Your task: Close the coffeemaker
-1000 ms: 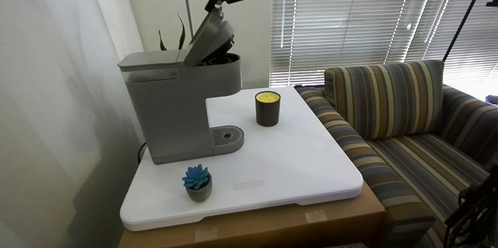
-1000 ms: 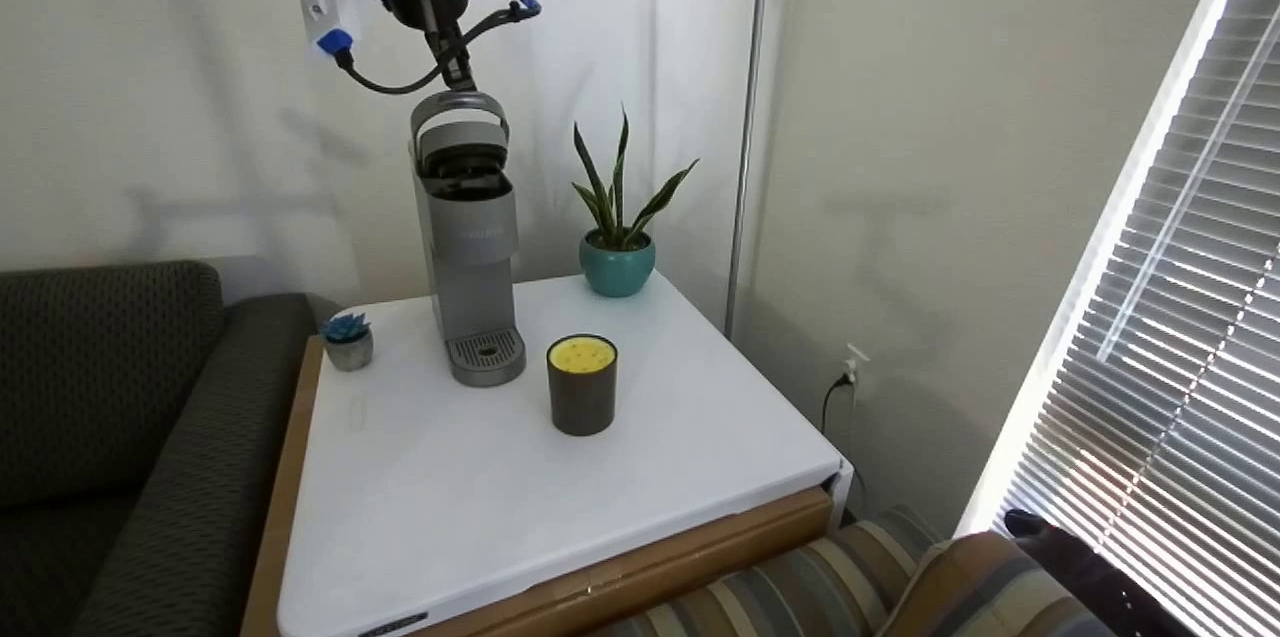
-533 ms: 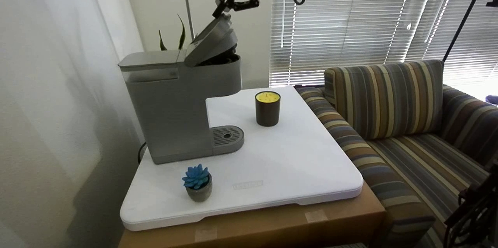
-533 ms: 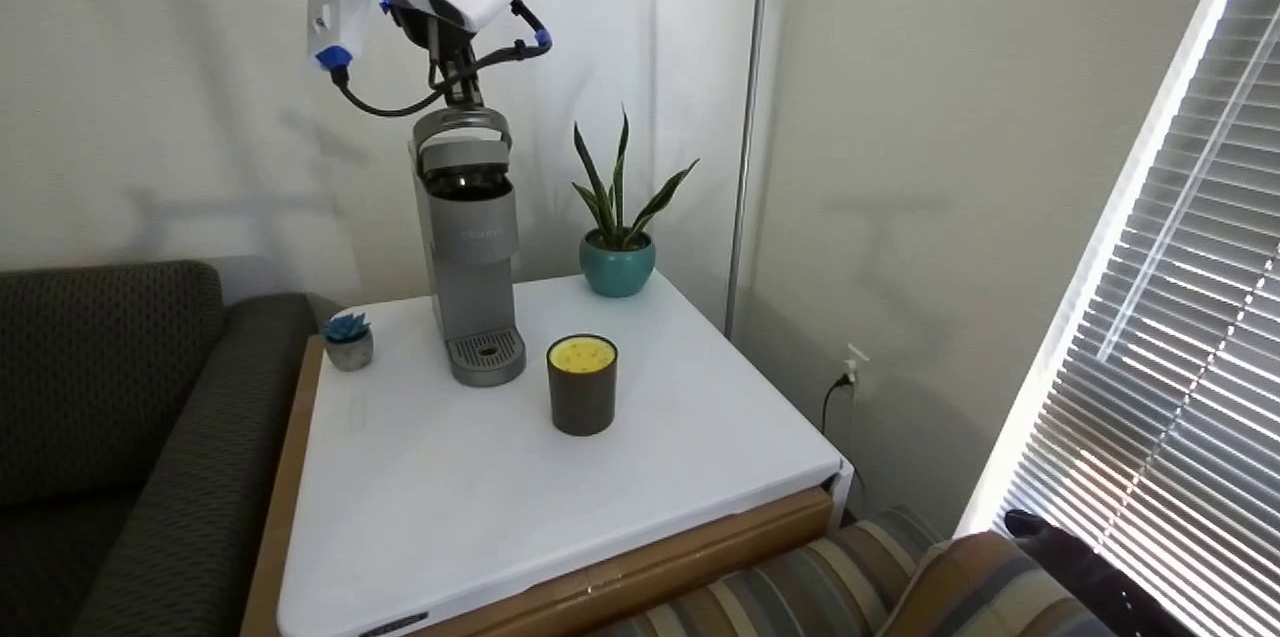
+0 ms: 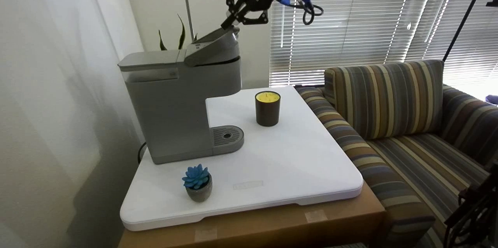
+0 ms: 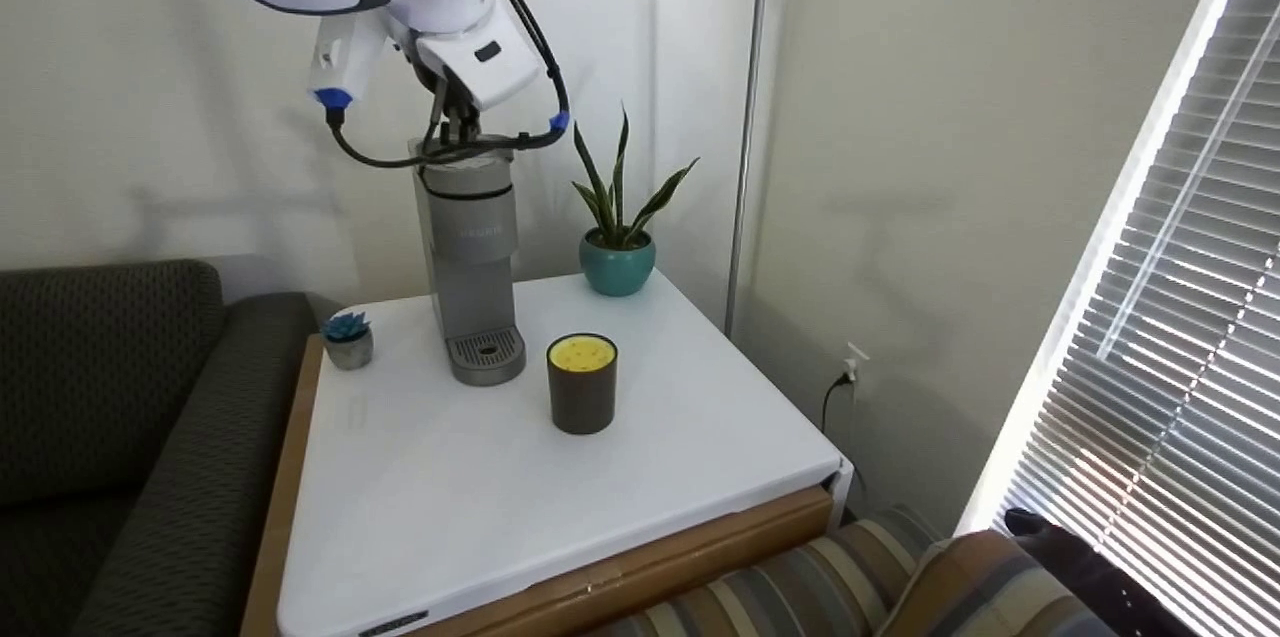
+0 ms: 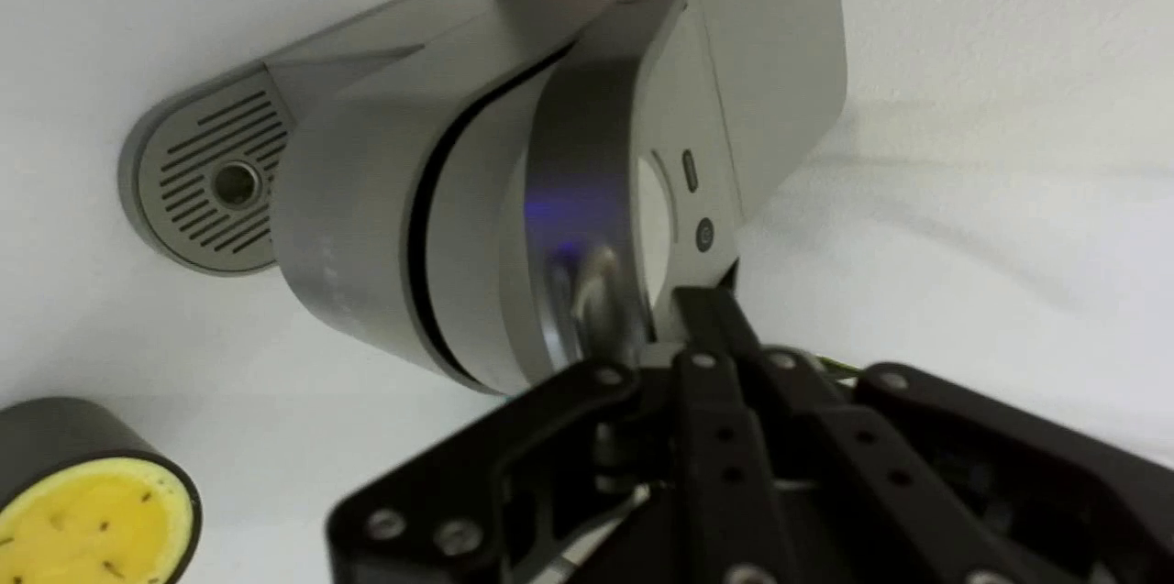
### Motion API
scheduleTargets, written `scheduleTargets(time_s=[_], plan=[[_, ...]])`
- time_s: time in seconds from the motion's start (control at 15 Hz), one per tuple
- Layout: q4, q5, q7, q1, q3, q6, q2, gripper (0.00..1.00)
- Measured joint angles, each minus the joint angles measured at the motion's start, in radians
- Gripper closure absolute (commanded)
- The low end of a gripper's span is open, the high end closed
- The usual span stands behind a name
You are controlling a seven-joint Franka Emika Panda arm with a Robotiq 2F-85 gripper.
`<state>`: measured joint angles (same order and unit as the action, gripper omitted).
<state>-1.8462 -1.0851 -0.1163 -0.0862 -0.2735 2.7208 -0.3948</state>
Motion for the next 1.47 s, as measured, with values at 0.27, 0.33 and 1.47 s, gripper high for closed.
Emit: scheduleTargets(time_s=[0.27, 0.33, 1.47], plan=[[0.001, -0.086, 0.017, -0.017, 0.028, -0.096, -0.015, 1.00], [0.003, -0.114, 0.024, -0.014, 0.041, -0.127, -0.016, 1.00], [0.054, -0.253, 0.003, 0.055, 0.254, -0.504, -0.098, 1.00]])
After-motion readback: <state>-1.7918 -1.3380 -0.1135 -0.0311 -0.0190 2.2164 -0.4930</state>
